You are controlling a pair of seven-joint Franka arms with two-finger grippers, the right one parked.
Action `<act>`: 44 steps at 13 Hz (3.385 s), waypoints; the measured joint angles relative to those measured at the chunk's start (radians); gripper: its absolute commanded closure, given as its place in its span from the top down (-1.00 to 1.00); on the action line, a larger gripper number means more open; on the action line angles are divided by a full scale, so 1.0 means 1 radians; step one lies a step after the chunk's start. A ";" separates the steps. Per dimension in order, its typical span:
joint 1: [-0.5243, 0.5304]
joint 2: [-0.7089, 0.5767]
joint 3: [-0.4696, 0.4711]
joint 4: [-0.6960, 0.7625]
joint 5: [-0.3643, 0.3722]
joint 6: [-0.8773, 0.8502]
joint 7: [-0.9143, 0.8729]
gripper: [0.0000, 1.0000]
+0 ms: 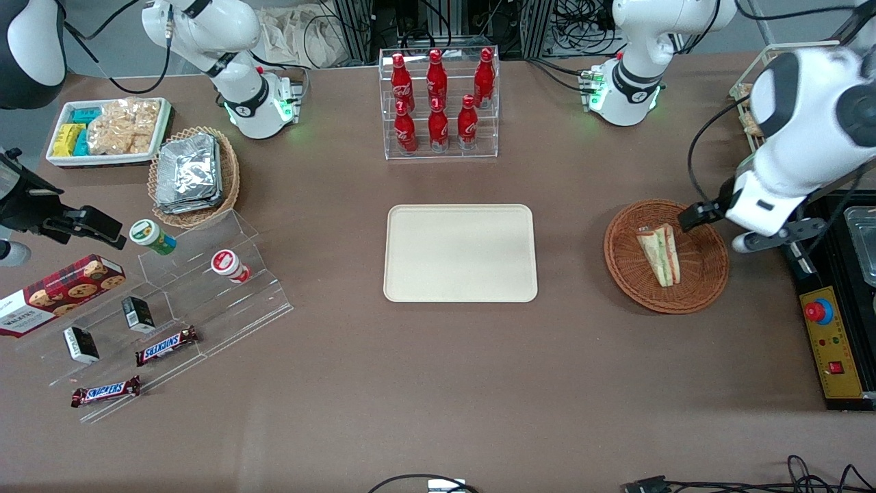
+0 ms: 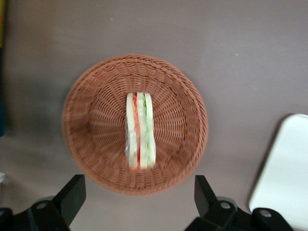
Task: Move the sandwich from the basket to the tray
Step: 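Move the left gripper down over the wrapped sandwich in the wicker basket, then close the left gripper on the sandwich's crust edge, then lift the sandwich out of the basket and carry it toward the tray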
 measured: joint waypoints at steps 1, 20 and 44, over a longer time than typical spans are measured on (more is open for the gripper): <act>0.000 0.015 0.008 -0.073 0.000 0.097 -0.001 1.00; -0.003 0.185 0.029 -0.217 0.000 0.377 -0.028 -1.00; -0.075 0.333 -0.546 0.692 -0.010 -0.426 -0.378 -1.00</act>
